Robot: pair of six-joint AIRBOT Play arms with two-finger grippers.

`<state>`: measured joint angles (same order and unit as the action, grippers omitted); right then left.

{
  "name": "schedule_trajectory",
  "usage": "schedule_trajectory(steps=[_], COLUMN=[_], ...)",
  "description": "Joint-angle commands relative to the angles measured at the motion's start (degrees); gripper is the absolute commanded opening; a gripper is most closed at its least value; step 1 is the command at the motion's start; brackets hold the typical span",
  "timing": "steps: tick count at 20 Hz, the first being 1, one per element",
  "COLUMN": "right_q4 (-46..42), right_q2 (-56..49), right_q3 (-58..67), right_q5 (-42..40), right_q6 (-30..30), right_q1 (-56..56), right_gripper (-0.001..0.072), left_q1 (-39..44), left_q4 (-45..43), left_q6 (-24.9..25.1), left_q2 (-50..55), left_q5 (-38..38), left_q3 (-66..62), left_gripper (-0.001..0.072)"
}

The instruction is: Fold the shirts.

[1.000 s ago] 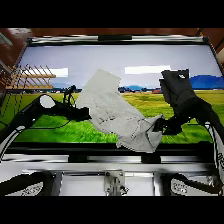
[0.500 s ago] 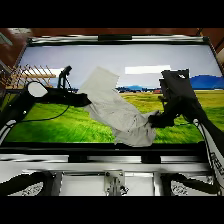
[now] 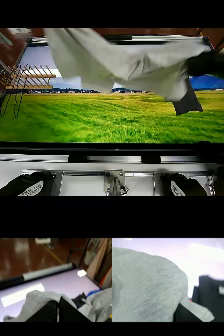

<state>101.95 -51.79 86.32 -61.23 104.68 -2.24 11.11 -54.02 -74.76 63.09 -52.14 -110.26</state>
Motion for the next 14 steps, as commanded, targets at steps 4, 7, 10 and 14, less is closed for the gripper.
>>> schedule_trajectory(steps=[4, 7, 10, 14], right_q4=[-0.5, -0.3, -0.3, -0.3], right_q2=[10.6, 10.5, 8.1, 2.8], right_q3=[9.4, 9.4, 8.5, -1.3], right_q5=[4.0, -6.7, -20.3, -26.4], right_q6=[0.0, -1.6, -3.2, -4.2], right_q1=[-0.1, -0.1, -0.1, -0.1], right_gripper=[0.0078, 0.0078, 0.0078, 0.0078], left_q1=[-4.8, -5.5, -5.5, -5.5], left_q4=[-11.0, -18.6, -20.4, -27.9], left_q6=[-2.6, -6.6, -6.5, -6.5], left_q2=[-11.5, -14.6, -14.3, -13.7], left_q5=[-2.5, -11.3, -17.5, -20.2], left_q3=[-6.2, -1.7, -0.3, 8.0], left_gripper=[0.0035, 0.0035, 0.0035, 0.0035])
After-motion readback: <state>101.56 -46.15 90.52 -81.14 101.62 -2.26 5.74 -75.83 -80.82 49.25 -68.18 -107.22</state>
